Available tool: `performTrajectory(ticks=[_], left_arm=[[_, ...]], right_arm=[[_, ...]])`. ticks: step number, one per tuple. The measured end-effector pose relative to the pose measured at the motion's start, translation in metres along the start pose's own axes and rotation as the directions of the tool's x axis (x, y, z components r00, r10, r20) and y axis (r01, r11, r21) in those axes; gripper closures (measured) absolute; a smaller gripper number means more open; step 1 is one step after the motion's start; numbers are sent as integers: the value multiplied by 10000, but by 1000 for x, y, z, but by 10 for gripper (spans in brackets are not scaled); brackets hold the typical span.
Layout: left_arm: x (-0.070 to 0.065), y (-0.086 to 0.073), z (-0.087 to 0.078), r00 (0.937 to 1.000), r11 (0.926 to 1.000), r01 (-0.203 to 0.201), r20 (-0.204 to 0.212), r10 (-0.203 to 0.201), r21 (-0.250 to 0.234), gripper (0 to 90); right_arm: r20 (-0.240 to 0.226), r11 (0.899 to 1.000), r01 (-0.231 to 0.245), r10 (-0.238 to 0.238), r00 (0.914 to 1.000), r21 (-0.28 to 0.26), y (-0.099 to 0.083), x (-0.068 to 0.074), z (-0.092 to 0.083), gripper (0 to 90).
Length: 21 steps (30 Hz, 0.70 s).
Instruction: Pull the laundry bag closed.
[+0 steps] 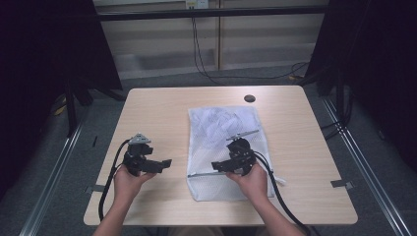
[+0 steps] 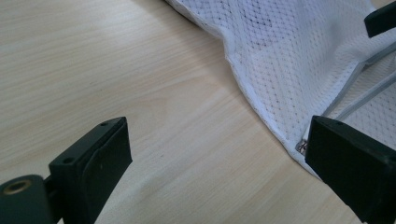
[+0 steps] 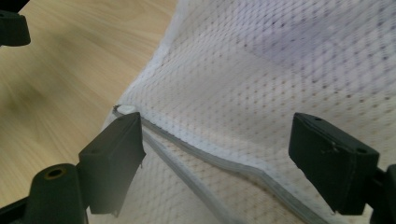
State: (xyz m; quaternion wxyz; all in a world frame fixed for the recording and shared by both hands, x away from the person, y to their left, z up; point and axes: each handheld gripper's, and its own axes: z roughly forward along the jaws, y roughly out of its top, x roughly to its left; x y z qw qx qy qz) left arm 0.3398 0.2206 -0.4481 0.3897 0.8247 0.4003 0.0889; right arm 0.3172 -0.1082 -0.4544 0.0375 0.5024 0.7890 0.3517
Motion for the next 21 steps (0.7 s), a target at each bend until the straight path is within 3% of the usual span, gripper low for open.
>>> performTrajectory(ticks=[4, 16, 18, 21], left_arm=[[-1, 0, 0, 10000, 9999, -37, 27, 37, -133, 76], [-1, 0, 1, 9996, 9998, -201, 174, 201, -15, 83], [-2, 0, 2, 9999, 10000, -13, 169, 13, -43, 83], [-3, 0, 4, 9994, 10000, -59, 331, 59, 8, 93]], right_arm=[[-348, 9997, -44, 52, 9994, 226, 2, 6, 9, 184], [-477, 9989, 423, -413, 9980, 205, 8, 19, 25, 232], [-528, 9992, 323, -312, 9981, 213, 8, 20, 26, 232], [-819, 9994, 63, -35, 9966, 340, 8, 23, 30, 274]])
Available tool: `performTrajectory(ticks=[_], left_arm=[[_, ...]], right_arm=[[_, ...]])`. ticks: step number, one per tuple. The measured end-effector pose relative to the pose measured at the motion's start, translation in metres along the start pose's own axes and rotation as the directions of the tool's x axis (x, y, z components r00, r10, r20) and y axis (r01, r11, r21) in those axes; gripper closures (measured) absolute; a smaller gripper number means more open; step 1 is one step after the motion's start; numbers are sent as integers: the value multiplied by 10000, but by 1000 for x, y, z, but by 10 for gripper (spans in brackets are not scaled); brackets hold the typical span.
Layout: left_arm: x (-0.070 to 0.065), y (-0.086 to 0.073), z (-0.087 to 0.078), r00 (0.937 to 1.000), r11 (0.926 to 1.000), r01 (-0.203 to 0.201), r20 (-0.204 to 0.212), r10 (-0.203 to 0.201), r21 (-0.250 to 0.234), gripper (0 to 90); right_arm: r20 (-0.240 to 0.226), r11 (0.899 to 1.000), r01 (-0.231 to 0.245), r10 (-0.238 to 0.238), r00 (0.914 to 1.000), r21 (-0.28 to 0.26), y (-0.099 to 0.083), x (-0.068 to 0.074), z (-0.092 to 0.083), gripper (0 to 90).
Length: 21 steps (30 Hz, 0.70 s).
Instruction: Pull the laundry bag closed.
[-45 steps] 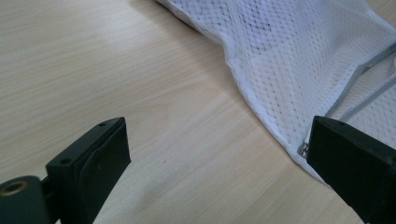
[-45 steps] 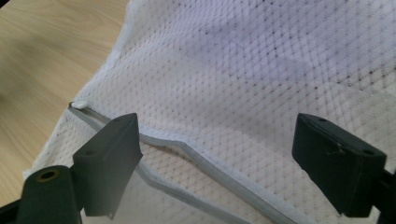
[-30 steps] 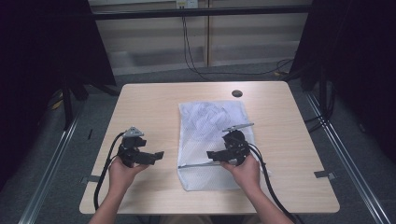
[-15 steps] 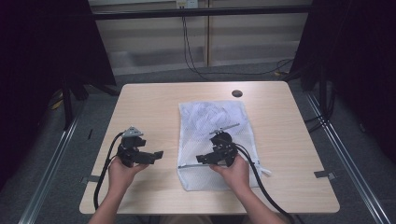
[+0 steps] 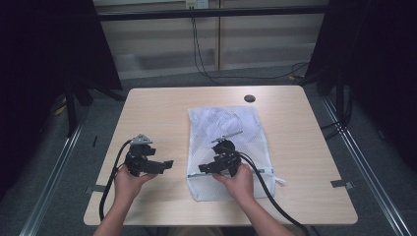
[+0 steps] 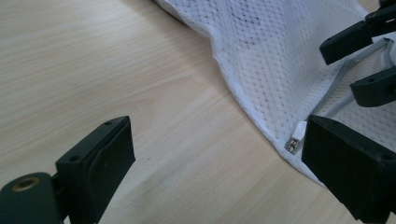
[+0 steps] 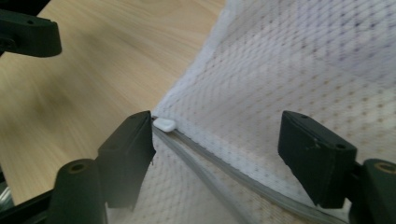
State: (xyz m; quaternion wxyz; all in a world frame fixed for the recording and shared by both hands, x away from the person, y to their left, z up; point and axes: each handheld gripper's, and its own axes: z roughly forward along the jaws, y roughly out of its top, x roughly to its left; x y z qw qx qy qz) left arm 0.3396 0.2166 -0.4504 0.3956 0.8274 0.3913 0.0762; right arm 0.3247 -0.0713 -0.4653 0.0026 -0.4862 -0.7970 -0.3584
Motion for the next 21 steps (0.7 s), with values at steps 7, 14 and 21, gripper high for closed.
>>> performTrajectory(ticks=[7, 14, 21], left_arm=[[-1, 0, 0, 9996, 9997, -244, -124, 245, 71, 91], [1, -1, 2, 9999, 9998, -91, -54, 92, 183, 92], [0, -1, 2, 10000, 9998, -15, -15, 15, 200, 97]], right_arm=[[-747, 9995, -216, 196, 9970, -248, 2, 3, 7, 386], [-1227, 9987, -508, 503, 9912, -11, 2, 6, 15, 466], [-1387, 9979, -559, 597, 9885, 313, 1, 9, 23, 500]])
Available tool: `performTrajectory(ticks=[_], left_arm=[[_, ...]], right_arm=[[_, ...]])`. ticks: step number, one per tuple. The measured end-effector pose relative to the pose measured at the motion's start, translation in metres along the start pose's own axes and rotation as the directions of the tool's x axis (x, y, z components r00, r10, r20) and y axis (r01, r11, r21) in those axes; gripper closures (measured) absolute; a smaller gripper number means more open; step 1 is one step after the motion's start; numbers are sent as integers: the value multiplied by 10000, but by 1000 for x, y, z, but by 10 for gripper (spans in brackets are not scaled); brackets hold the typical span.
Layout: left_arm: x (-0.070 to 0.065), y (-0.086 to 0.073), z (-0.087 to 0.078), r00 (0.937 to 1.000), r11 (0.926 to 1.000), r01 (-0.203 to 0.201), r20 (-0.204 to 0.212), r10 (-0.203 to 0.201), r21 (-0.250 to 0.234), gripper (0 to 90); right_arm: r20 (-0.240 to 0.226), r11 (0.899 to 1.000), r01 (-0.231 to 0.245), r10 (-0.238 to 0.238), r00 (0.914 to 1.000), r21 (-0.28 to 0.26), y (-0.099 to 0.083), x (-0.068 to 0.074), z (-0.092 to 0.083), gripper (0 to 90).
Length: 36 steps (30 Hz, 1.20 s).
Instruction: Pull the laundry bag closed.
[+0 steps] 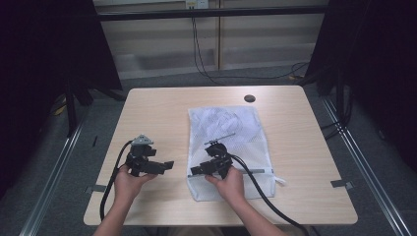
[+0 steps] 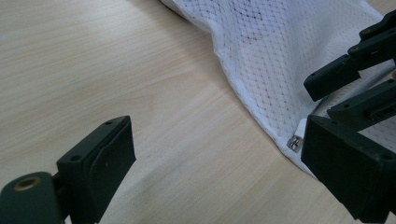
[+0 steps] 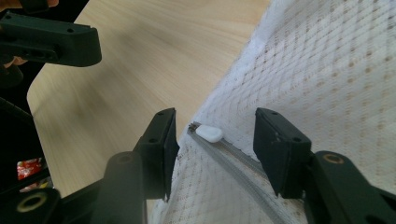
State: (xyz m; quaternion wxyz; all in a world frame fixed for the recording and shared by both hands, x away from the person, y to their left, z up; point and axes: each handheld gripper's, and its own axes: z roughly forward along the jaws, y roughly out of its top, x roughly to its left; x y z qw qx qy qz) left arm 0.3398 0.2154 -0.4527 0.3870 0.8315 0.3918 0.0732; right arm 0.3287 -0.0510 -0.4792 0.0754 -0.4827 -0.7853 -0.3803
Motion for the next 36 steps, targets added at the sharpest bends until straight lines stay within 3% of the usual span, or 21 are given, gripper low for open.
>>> performTrajectory(ticks=[8, 9, 13, 22, 24, 36], left_arm=[[0, 0, 0, 9998, 9998, 174, 80, -173, -4, 113], [1, 0, -1, 10000, 9999, 22, 89, -23, 113, 114], [-1, 0, 0, 9998, 9998, 201, 98, -200, -87, 116], [1, 1, -2, 10000, 9999, -8, 82, 7, 128, 120], [0, 0, -1, 9998, 9998, 191, 58, -191, -18, 120], [1, 1, -2, 10000, 9999, 28, 96, -29, 105, 126]], right_arm=[[-263, 9998, -137, 141, 9996, 166, 0, 2, 6, 613], [-327, 9997, -138, 144, 9994, 178, 0, 2, 7, 621], [-269, 9994, -191, 199, 9994, 285, 0, 3, 10, 620], [-569, 9984, -381, 405, 9976, 421, 0, 5, 17, 694], [-563, 9983, -320, 348, 9978, 491, 1, 4, 18, 716], [-565, 9962, -439, 482, 9972, 754, 2, 6, 25, 784]])
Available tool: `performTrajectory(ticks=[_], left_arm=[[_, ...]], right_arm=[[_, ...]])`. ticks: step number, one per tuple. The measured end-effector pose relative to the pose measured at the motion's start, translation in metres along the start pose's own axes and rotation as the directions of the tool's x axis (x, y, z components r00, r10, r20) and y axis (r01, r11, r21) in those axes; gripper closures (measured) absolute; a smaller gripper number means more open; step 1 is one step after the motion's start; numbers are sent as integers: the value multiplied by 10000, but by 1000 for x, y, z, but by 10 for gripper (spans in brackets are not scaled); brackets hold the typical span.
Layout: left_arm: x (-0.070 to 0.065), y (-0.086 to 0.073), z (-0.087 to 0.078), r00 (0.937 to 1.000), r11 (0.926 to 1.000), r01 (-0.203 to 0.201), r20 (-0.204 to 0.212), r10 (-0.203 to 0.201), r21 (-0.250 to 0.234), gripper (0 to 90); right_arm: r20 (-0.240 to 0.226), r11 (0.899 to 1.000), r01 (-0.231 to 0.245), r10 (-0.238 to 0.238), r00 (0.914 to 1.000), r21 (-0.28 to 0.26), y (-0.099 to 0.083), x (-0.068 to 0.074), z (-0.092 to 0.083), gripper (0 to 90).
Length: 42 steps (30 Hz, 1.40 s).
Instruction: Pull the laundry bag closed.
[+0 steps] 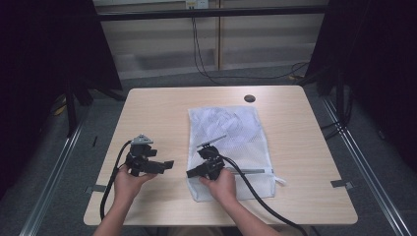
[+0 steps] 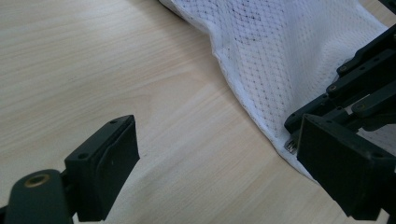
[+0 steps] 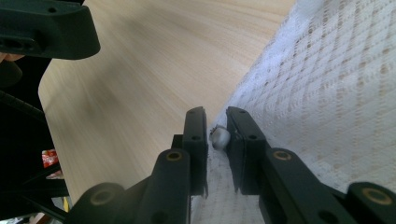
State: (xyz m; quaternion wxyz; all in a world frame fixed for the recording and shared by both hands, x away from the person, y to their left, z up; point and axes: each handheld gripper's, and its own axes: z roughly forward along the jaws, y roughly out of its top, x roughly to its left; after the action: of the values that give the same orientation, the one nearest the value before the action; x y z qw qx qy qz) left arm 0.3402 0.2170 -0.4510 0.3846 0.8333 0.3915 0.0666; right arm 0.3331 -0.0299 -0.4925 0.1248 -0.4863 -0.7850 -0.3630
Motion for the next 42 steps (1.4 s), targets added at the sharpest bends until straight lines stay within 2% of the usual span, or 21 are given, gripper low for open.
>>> performTrajectory(ticks=[6, 11, 12, 13, 14, 15, 16, 17, 18, 20, 23, 25, 27, 29, 34, 37, 38, 42], left_arm=[[0, 0, 1, 9998, 9998, 162, 119, -162, -69, 129], [-1, 0, 2, 9998, 9999, 121, 185, -122, 54, 130], [0, 0, 2, 9996, 9998, 130, 244, -133, 146, 131], [-2, -1, 3, 9989, 9994, 327, 335, -330, 98, 134], [-2, -1, 3, 9987, 9993, 340, 374, -345, 138, 133], [-2, -1, 5, 9973, 9990, 416, 605, -424, 147, 132], [-2, -1, 5, 9973, 9990, 416, 605, -424, 147, 132], [-3, -1, 5, 9953, 9987, 490, 831, -500, 139, 132], [-3, -1, 5, 9953, 9987, 490, 831, -500, 139, 132], [-5, -2, 7, 9915, 9979, 625, 1133, -637, 143, 133], [-6, -3, 9, 9899, 9977, 606, 1268, -638, 288, 138], [-9, -4, 12, 9853, 9970, 645, 1557, -705, 431, 139], [-11, -4, 13, 9840, 9969, 630, 1638, -699, 470, 139], [-14, -5, 17, 9742, 9957, 730, 2096, -833, 564, 138], [-17, -6, 24, 9663, 9936, 810, 2380, -977, 790, 145], [-18, -6, 26, 9650, 9940, 679, 2475, -872, 853, 155], [-19, -7, 27, 9598, 9929, 864, 2602, -1050, 821, 160], [-22, -7, 30, 9585, 9935, 811, 2672, -998, 804, 180]], right_arm=[[62, 9999, 47, -48, 10000, 117, 1, 1, 1, 824], [-27, 9999, -77, 78, 10000, 88, 2, 0, 1, 843], [-65, 9999, -98, 99, 9999, 27, 2, -1, 0, 847], [-80, 9999, -155, 155, 9998, 50, 3, 0, -1, 850], [-122, 9999, -146, 146, 9998, 47, 3, 0, -1, 854], [-216, 9998, -164, 162, 9996, -57, 3, -1, -3, 857], [-216, 9998, -164, 162, 9996, -57, 3, -1, -3, 857], [-275, 9996, -245, 241, 9993, -130, 4, 0, -5, 861], [-275, 9996, -245, 241, 9993, -130, 4, 0, -5, 861], [-412, 9992, -332, 323, 9986, -215, 5, 0, -8, 863], [-473, 9991, -287, 271, 9985, -317, 5, 0, -10, 864], [-520, 9986, -286, 263, 9983, -434, 6, 0, -13, 864], [-555, 9983, -343, 317, 9980, -474, 6, 0, -14, 864], [-608, 9977, -345, 309, 9977, -589, 7, 0, -17, 865], [-712, 9964, -424, 372, 9968, -730, 8, 1, -21, 865], [-770, 9954, -449, 383, 9963, -851, 8, 0, -24, 865], [-755, 9952, -484, 420, 9963, -848, 9, 1, -24, 865], [-689, 9950, -513, 454, 9966, -860, 9, 0, -27, 865]])
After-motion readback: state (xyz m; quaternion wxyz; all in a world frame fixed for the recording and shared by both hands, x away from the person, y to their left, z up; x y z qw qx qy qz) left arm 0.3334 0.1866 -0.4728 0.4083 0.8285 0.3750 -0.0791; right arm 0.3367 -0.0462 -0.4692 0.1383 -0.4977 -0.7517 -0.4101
